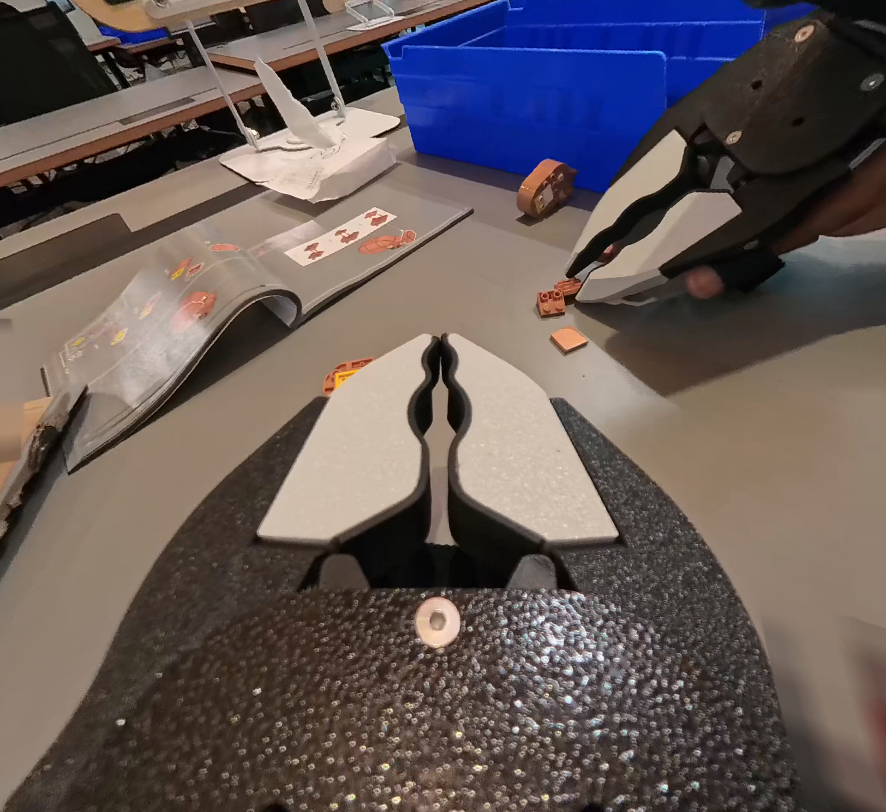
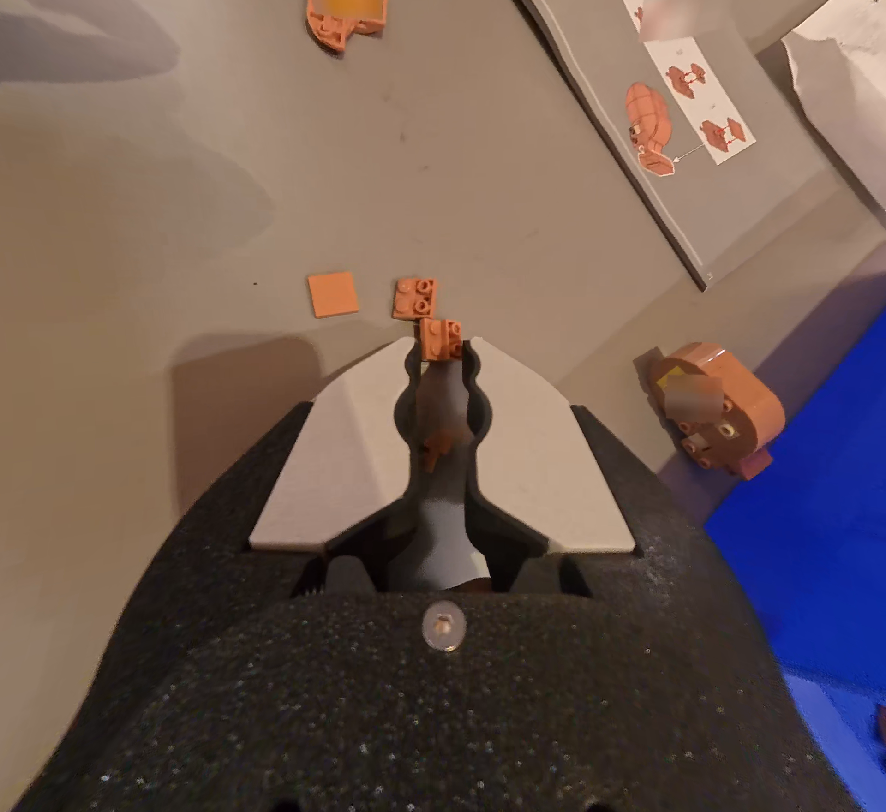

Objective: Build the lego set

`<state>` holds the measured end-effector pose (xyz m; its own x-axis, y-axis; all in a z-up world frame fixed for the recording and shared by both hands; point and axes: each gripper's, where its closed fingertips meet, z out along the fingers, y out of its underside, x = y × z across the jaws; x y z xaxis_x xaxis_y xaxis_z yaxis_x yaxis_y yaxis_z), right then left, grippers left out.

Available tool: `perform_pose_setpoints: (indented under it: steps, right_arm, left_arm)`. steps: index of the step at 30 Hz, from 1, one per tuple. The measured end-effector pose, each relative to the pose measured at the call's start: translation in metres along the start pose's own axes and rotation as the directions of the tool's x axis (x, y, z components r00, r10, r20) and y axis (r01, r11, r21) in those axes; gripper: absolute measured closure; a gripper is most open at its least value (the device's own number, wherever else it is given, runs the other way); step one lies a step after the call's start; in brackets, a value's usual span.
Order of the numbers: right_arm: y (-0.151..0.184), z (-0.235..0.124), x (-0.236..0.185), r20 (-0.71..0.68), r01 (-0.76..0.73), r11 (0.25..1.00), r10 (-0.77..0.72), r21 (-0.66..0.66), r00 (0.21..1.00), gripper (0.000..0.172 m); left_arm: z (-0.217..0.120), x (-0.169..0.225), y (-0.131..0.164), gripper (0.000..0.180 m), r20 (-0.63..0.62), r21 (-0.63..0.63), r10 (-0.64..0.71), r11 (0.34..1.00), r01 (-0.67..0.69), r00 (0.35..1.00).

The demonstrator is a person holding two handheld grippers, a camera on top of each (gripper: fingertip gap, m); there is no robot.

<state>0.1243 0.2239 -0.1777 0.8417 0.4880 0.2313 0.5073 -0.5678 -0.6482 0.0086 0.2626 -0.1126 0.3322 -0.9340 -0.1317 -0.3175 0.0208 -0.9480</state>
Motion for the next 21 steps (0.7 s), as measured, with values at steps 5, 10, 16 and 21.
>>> perform_pose_setpoints:
  steps: [5, 10, 16, 21]
  right_arm:
    - [-0.001, -0.001, 0.003, 0.035, 0.001, 1.0, -0.001, 0.015, 0.999, 0.148]
    - [-0.003, -0.012, 0.004, 0.037, -0.032, 0.998, 0.03, 0.062, 0.999, 0.147]
    - [-0.002, -0.008, 0.006, 0.002, 0.015, 0.999, -0.015, 0.031, 1.0, 0.156]
    - [-0.007, -0.001, 0.012, -0.036, 0.049, 0.998, -0.048, 0.024, 0.998, 0.169]
  left_arm:
    - [-0.001, -0.001, -0.001, 0.18, -0.001, 0.009, -0.01, 1.0, 0.01, 1.0]
    - [-0.002, -0.002, -0.001, 0.18, -0.013, 0.015, -0.031, 0.999, 0.032, 0.999]
    - [-0.002, -0.001, -0.001, 0.18, -0.014, 0.01, -0.029, 1.0, 0.029, 0.999]
    - [-0.004, -0.002, -0.002, 0.18, -0.012, 0.023, -0.035, 0.999, 0.035, 0.999]
